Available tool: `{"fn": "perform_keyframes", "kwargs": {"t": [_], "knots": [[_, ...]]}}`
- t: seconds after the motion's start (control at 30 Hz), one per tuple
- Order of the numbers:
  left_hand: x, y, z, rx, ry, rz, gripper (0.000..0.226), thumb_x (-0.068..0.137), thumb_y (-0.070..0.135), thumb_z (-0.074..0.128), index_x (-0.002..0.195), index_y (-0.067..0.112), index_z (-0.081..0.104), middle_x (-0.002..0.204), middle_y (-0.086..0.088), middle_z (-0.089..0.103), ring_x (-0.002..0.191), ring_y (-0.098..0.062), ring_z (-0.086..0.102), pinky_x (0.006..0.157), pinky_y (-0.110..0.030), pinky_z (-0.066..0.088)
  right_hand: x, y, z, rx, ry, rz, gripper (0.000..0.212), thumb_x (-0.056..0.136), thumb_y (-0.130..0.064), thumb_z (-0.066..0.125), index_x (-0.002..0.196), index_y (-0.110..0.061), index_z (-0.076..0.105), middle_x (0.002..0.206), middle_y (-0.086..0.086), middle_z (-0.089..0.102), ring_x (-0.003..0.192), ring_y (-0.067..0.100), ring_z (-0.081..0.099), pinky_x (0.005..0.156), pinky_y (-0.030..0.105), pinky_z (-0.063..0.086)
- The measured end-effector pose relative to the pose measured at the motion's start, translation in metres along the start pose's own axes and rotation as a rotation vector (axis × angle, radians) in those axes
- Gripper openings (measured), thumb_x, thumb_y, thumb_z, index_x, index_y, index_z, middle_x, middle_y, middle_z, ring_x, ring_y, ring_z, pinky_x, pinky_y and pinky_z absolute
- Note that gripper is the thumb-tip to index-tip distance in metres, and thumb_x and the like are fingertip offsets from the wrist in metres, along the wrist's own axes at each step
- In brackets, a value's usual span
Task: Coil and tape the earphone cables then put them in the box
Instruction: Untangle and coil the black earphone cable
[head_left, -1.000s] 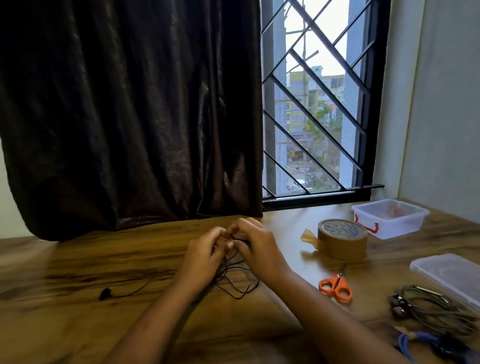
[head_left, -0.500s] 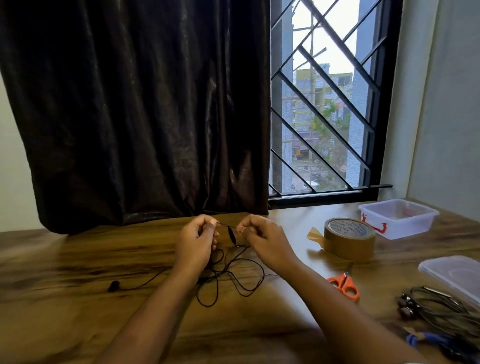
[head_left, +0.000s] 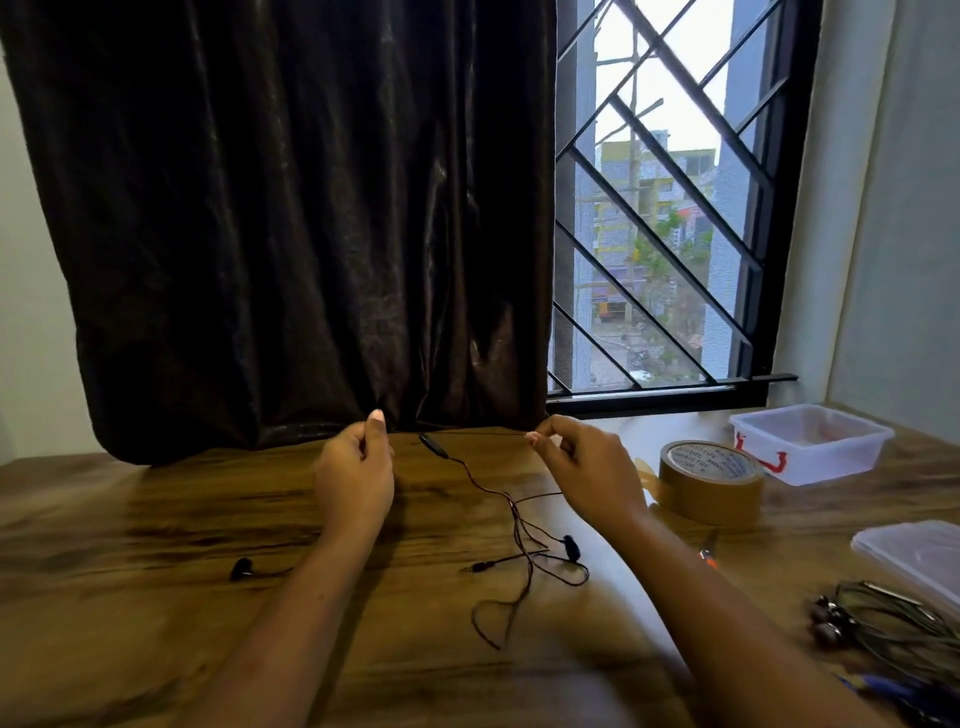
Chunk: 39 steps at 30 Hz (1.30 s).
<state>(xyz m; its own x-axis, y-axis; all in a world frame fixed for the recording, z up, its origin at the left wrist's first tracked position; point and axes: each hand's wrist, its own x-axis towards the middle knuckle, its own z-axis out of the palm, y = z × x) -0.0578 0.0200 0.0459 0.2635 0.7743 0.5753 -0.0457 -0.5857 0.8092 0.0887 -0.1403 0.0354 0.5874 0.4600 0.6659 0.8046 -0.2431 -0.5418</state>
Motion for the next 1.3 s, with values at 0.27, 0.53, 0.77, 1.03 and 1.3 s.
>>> {"fn": "perform_keyframes", "kwargs": {"t": [0.27,0.53,0.77,1.03,1.3], "knots": [[-0.002,0.01,-0.001,-0.054,0.045,-0.013,0.052,0.097,0.039,0.041,0.055,0.01,0.046,0.049,-0.002,0.042,0.046,-0.016,0.039,0.049,-0.027,0.033,0.0,-0.014,-0.009,0.122,0.259,0.036,0.011,0.09,-0.038,0.061,0.082,-0.03,0.062,0.051,-0.014,0.051,0.055,0.0,0.051,0.048,0.017,0.029],[0.011,0.009,-0.009,-0.403,0.198,-0.269,0.046,0.097,0.039,0.044,0.06,0.013,0.046,0.057,-0.001,0.044,0.052,-0.01,0.043,0.053,-0.025,0.036,-0.002,-0.01,-0.016,-0.545,0.0,-0.073,0.028,0.098,-0.046,0.042,0.097,-0.023,0.059,0.084,-0.005,0.062,0.081,0.02,0.062,0.059,0.027,0.03],[0.006,0.023,-0.001,-0.919,-0.052,-0.492,0.043,0.098,0.042,0.038,0.067,0.012,0.044,0.049,0.002,0.047,0.071,-0.019,0.071,0.067,-0.037,0.055,-0.001,-0.019,-0.011,0.588,-0.293,0.62,0.071,0.094,-0.065,0.018,0.087,-0.011,0.065,0.072,0.01,0.07,0.056,0.017,0.057,0.053,0.023,0.043],[-0.005,0.021,0.003,-0.161,-0.226,-0.058,0.043,0.098,0.041,0.037,0.066,0.013,0.043,0.057,0.0,0.043,0.05,-0.012,0.044,0.044,-0.021,0.034,0.003,-0.019,-0.012,1.152,-0.116,0.679,0.076,0.091,-0.066,0.022,0.097,-0.002,0.063,0.083,0.02,0.069,0.058,0.021,0.068,0.047,0.024,0.053],[-0.005,0.008,-0.001,0.471,-0.5,0.387,0.045,0.079,0.064,0.045,0.071,0.021,0.052,0.061,0.007,0.051,0.052,-0.006,0.047,0.048,-0.023,0.036,0.003,-0.029,-0.011,1.395,0.159,0.515,0.042,0.098,-0.04,0.038,0.103,-0.006,0.061,0.123,0.016,0.058,0.104,0.029,0.065,0.072,0.028,0.06]]}}
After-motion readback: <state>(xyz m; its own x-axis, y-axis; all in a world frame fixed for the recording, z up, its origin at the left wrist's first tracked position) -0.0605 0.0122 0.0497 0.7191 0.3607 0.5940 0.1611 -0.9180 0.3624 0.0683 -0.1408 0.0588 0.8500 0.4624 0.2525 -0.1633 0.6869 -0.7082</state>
